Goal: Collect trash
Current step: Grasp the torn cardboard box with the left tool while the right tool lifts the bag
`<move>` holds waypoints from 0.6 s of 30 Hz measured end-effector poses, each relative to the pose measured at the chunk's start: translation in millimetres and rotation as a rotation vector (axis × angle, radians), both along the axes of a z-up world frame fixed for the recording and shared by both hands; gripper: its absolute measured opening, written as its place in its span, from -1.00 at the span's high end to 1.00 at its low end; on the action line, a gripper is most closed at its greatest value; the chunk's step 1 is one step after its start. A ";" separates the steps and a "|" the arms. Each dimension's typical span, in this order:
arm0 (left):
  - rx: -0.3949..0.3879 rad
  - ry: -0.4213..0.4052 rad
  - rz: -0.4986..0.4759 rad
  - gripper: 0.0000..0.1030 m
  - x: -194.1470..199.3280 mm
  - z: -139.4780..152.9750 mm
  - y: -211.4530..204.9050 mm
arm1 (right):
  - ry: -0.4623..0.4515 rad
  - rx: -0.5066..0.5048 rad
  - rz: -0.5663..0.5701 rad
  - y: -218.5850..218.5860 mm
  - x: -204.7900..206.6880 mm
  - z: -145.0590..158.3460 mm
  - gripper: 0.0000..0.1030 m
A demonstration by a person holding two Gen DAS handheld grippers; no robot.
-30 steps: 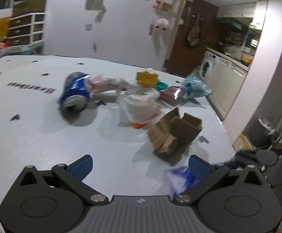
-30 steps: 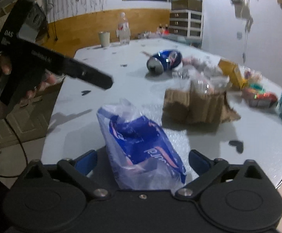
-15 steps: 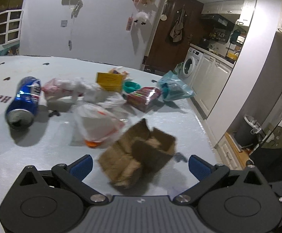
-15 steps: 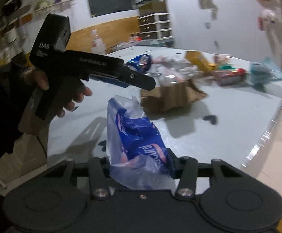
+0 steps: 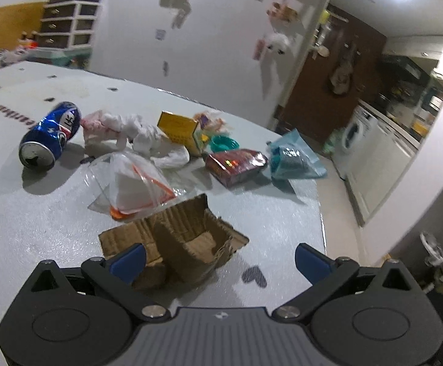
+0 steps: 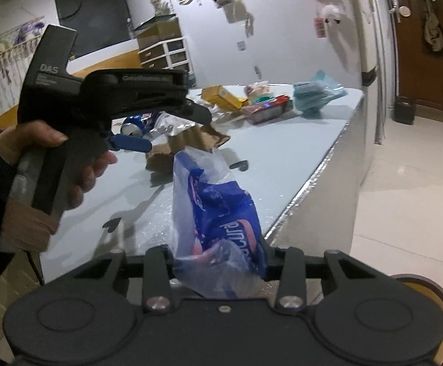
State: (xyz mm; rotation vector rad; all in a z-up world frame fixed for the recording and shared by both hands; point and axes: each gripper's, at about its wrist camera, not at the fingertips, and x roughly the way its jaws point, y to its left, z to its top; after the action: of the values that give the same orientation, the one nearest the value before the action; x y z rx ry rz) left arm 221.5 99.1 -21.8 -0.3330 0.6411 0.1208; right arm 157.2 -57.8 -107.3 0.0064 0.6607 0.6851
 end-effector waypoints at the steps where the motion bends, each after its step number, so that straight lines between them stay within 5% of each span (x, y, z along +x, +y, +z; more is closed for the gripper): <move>1: 0.012 -0.006 0.021 -0.92 2.4 -1.1 -4.0 | -0.002 -0.001 -0.010 -0.5 -0.2 0.5 0.23; 11: 0.099 0.006 0.217 -0.29 13.6 -17.1 -16.9 | -0.017 0.015 -0.083 -14.4 -5.5 5.3 0.26; 18: 0.088 0.000 0.179 0.05 -1.1 -20.2 -13.5 | -0.031 0.021 -0.110 -22.0 -10.9 11.1 0.27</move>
State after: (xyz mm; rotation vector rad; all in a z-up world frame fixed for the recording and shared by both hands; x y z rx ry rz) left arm 220.4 85.6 -42.0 -0.3050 0.6036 0.3194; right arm 146.3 -79.8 -96.3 0.0516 0.6189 0.5851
